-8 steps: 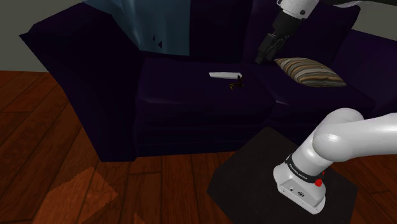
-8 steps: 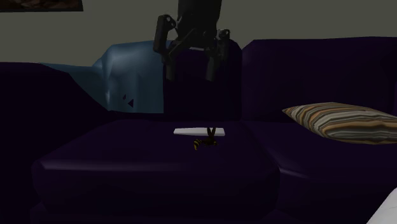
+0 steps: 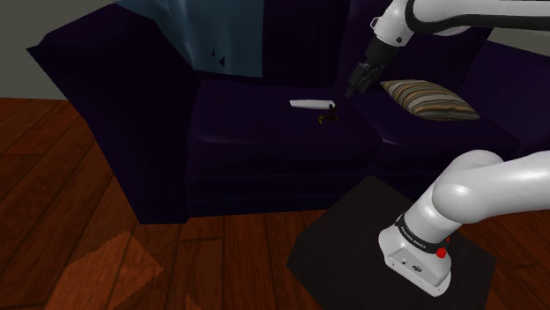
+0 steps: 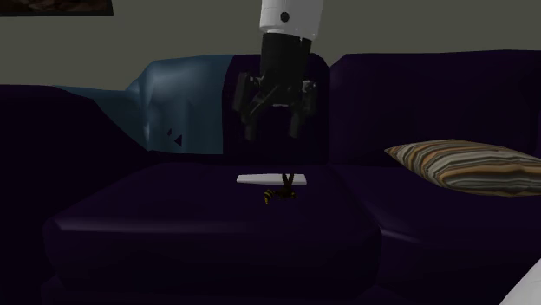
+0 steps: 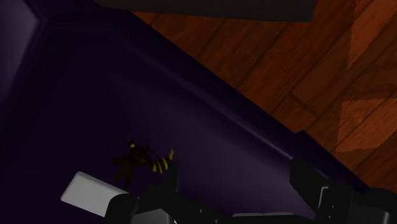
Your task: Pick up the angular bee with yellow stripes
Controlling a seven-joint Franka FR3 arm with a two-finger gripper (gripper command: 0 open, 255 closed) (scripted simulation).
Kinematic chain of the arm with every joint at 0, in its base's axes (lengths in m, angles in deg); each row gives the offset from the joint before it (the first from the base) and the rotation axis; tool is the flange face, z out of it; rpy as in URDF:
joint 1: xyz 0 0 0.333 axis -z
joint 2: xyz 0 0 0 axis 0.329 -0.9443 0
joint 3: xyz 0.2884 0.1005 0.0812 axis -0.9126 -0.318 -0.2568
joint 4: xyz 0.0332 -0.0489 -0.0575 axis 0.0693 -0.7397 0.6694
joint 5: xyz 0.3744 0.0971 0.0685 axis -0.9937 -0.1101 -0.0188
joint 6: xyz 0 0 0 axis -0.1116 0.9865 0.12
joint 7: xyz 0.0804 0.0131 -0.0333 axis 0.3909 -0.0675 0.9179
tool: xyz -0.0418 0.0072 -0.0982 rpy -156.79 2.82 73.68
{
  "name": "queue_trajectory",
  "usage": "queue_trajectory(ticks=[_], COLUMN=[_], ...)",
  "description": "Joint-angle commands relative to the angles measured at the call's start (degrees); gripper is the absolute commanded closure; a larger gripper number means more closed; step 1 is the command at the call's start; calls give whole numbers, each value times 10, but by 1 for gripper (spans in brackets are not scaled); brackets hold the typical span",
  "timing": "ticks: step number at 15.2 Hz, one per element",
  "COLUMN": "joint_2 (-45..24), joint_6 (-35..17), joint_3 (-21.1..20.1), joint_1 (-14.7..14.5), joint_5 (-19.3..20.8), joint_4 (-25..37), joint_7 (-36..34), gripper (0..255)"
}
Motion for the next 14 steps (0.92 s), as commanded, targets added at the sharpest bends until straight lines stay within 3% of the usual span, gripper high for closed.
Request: queue_trajectory(ticks=[1,8,14], joint_2=[-24,-136,-242], joint_6=[-40,-164,-250], joint_3=[15,70,114], joint_1=[4,13,9], joint_5=[5,10,-10], joint_4=[-15,-29,-13], joint_7=[18,85,147], gripper=[0,0,0])
